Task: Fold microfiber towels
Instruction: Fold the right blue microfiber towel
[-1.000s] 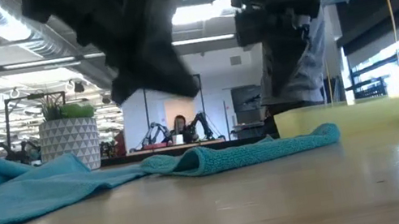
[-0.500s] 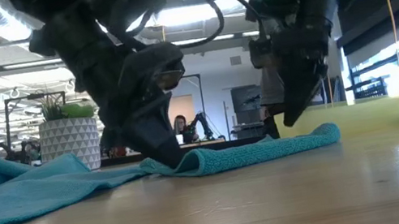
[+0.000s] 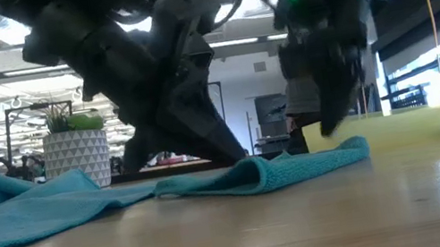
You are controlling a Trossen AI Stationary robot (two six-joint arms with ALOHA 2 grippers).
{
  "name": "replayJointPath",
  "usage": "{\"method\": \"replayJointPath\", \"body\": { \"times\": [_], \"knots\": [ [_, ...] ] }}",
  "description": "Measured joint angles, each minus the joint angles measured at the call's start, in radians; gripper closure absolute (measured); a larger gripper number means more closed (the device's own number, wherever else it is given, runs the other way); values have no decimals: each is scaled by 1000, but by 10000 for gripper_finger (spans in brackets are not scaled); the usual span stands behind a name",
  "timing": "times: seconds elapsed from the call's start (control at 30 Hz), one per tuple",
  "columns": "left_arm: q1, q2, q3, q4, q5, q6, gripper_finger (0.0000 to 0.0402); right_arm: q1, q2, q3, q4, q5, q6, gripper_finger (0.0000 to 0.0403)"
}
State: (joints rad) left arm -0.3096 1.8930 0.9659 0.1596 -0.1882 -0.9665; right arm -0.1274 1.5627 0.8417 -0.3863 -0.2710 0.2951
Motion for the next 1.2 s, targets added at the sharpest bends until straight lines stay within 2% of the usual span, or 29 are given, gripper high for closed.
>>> {"method": "replayJointPath", "body": {
  "times": [0.13,0.3,0.4,0.53,0.8,0.87,1.0,1.2],
  "knots": [
    [-20,7,0,31,1,-15,400,42,-75,45,-16,-109,-35,376],
    [-46,11,-1,13,64,16,401,142,-179,68,-10,-140,12,398],
    [-41,-13,-4,-73,85,114,401,222,-192,68,5,-122,84,382],
    [-11,-75,-1,-142,56,221,400,300,-159,68,64,-115,138,338],
    [78,-183,-1,-344,-41,587,398,415,-55,73,318,105,-19,258],
    [108,-186,-1,-384,-30,665,398,434,-22,74,359,167,-65,242],
    [164,-205,-2,-510,37,710,398,461,55,73,379,272,-130,226],
    [177,-336,-2,-639,23,734,400,472,191,134,367,297,-226,223]
  ]
}}
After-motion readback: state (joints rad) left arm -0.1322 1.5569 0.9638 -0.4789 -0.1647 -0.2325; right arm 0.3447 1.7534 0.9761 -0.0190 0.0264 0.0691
